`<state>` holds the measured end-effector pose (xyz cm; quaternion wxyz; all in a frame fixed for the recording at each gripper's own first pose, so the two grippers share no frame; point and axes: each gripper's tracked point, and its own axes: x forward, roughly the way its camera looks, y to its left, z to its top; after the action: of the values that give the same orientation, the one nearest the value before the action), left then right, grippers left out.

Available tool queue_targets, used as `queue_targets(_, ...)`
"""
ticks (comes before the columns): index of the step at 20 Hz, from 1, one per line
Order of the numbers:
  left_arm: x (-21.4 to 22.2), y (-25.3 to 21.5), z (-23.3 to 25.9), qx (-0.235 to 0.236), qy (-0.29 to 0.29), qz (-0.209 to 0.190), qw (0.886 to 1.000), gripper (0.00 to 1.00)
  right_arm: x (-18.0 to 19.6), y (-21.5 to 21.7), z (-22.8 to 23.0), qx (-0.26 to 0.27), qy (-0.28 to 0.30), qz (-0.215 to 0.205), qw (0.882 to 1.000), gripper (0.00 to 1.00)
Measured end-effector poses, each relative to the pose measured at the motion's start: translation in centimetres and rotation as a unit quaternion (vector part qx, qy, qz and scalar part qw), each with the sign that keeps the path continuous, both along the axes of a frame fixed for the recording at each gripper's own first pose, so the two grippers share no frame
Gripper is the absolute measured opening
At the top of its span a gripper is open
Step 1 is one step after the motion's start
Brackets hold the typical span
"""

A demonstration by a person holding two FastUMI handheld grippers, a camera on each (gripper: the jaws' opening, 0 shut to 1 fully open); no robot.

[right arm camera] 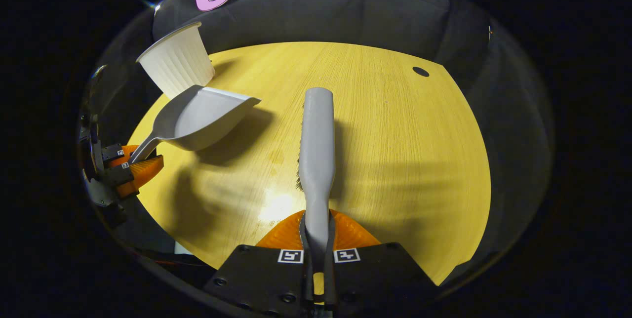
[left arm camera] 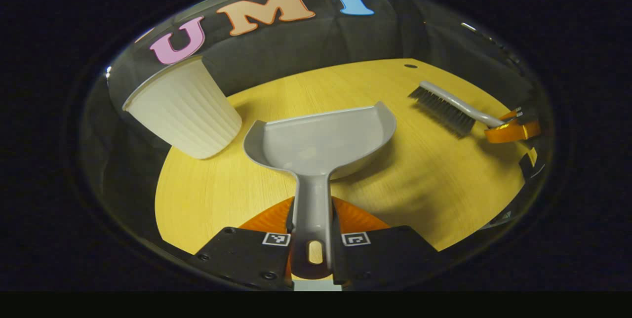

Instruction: Pick up the small broom and dustpan from the desktop, sweep the trash into the dustpan with the broom, and then empty the trash into the garbage bin.

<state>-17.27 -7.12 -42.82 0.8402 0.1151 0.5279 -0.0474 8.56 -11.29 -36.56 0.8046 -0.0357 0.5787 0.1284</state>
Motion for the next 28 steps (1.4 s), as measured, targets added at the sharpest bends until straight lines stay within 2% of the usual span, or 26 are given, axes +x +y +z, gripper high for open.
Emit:
queue_targets(8, -1.6, 0.3, -1.9, 0.017, 0.029, 0.009, 0.999, 0.25, 0.0, -0.6, 1.3, -0.058, 0.032, 0.017, 0.998, 0.08)
queue_targets(10, -1.4, 0.7, -1.6, 0.027, 0.019, 0.012, 0.999, 0.30, -0.1, -0.5, 1.9, -0.062, 0.037, 0.022, 0.997, 0.12)
queue_targets(11, -0.9, 0.4, -1.4, 0.025, 0.004, 0.015, 1.000, 0.31, -0.2, -0.4, 2.2, -0.056, 0.036, 0.021, 0.998, 0.19)
queue_targets(12, -0.4, 0.3, -0.5, 0.028, -0.012, 0.017, 0.999, 0.48, -0.3, -0.4, 2.9, -0.051, 0.027, 0.022, 0.998, 0.37)
queue_targets(14, 0.6, 0.2, 1.8, 0.036, -0.055, 0.027, 0.997, 1.00, 0.2, -0.5, 4.7, -0.047, -0.003, 0.025, 0.999, 0.74)
queue_targets(15, 1.3, -0.1, 3.3, 0.037, -0.083, 0.033, 0.995, 0.99, 0.7, -0.5, 5.7, -0.042, -0.023, 0.028, 0.998, 0.93)
queue_targets(16, 2.2, -0.5, 6.0, 0.040, -0.127, 0.049, 0.990, 0.95, 1.5, -0.4, 7.5, -0.028, -0.063, 0.026, 0.997, 0.94)
queue_targets(18, 3.6, -1.1, 10.5, 0.046, -0.195, 0.071, 0.977, 0.95, 3.4, 0.1, 11.2, 0.005, -0.145, 0.027, 0.989, 0.93)
queue_targets(19, 4.5, -1.5, 13.2, 0.051, -0.236, 0.076, 0.967, 0.95, 4.6, 0.3, 13.9, 0.025, -0.202, 0.027, 0.979, 0.94)
queue_targets(21, 5.7, -1.9, 17.9, 0.062, -0.299, 0.083, 0.949, 0.94, 5.9, 0.4, 18.3, 0.046, -0.270, 0.025, 0.962, 0.93)
queue_targets(23, 6.3, -2.9, 20.3, 0.053, -0.334, 0.086, 0.937, 0.94, 5.8, 0.1, 21.6, 0.059, -0.307, 0.014, 0.950, 0.93)
queue_targets(24, 7.2, -3.5, 22.7, 0.042, -0.347, 0.085, 0.933, 1.00, 5.9, 0.3, 22.2, 0.065, -0.313, 0.007, 0.947, 0.93)
queue_targets(25, 7.5, -4.0, 24.1, 0.033, -0.361, 0.084, 0.928, 1.00, 6.2, 0.4, 23.2, 0.074, -0.324, -0.002, 0.943, 0.93)
queue_targets(26, 7.9, -4.2, 25.5, 0.025, -0.376, 0.078, 0.923, 0.94, 6.3, 0.3, 24.3, 0.077, -0.335, -0.011, 0.939, 0.93)
queue_targets(28, 8.0, -4.8, 27.0, 0.011, -0.412, 0.068, 0.909, 0.93, 6.8, -0.1, 27.0, 0.079, -0.369, -0.038, 0.925, 0.93)
